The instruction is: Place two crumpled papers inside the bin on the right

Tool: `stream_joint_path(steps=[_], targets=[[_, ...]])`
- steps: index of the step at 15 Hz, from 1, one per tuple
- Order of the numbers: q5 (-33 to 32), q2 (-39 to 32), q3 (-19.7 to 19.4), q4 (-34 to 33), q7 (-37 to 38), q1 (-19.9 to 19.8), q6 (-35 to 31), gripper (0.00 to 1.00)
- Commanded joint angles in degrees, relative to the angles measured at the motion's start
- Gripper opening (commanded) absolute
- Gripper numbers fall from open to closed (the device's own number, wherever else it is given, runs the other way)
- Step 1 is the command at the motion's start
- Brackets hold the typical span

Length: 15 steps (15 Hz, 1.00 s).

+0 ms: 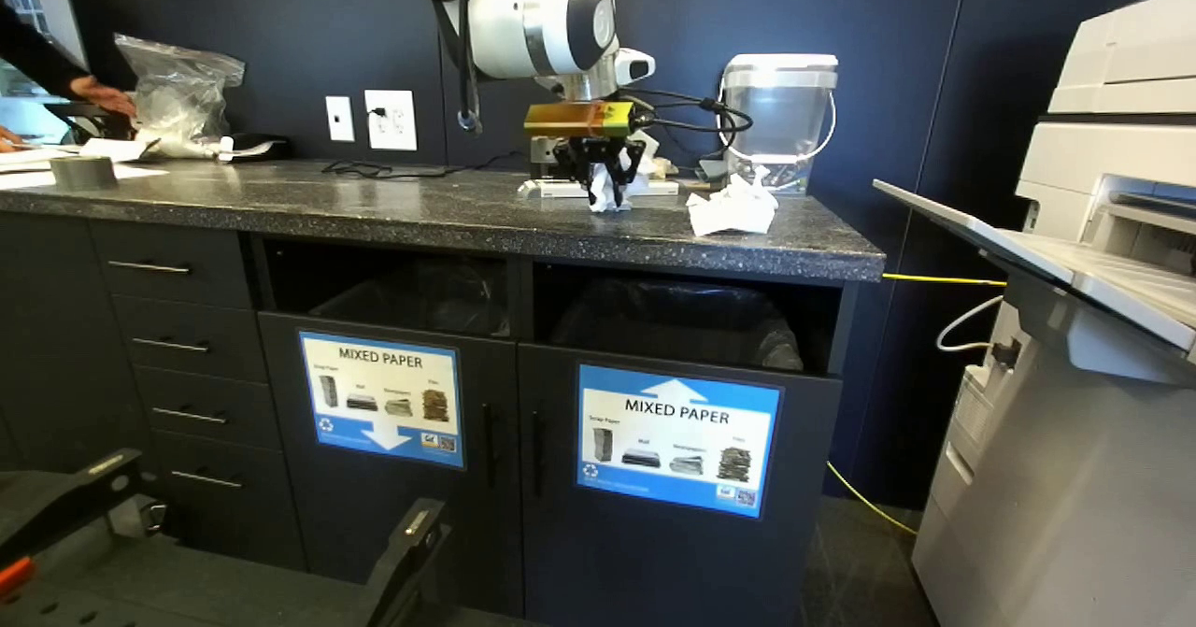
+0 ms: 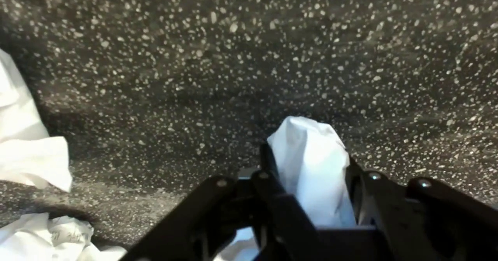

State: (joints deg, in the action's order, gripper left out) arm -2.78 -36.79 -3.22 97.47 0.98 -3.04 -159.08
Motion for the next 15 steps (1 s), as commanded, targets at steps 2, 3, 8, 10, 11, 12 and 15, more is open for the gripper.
stream_joint_path(steps=[2, 3, 8, 10, 11, 12, 15], targets=[[-0.2, -1.4, -0.3, -2.5, -0.6, 0.3, 3.0, 0.21], [0.0, -1.4, 0.2, -2.7, -1.2, 0.0, 4.4, 0.18], [0.1, 0.5, 1.8, -1.2, -4.5, -0.2, 12.4, 0.16], [-1.1, 2.0, 1.1, 0.5, -4.4, 1.0, 15.3, 0.16], [-2.1, 2.9, 0.5, 1.4, -3.8, 1.8, 16.9, 0.16], [-3.4, 4.1, -0.1, 2.8, -2.7, 2.8, 17.9, 0.16], [-6.4, 7.8, -0.7, 7.9, -0.9, 4.6, 19.2, 0.16]])
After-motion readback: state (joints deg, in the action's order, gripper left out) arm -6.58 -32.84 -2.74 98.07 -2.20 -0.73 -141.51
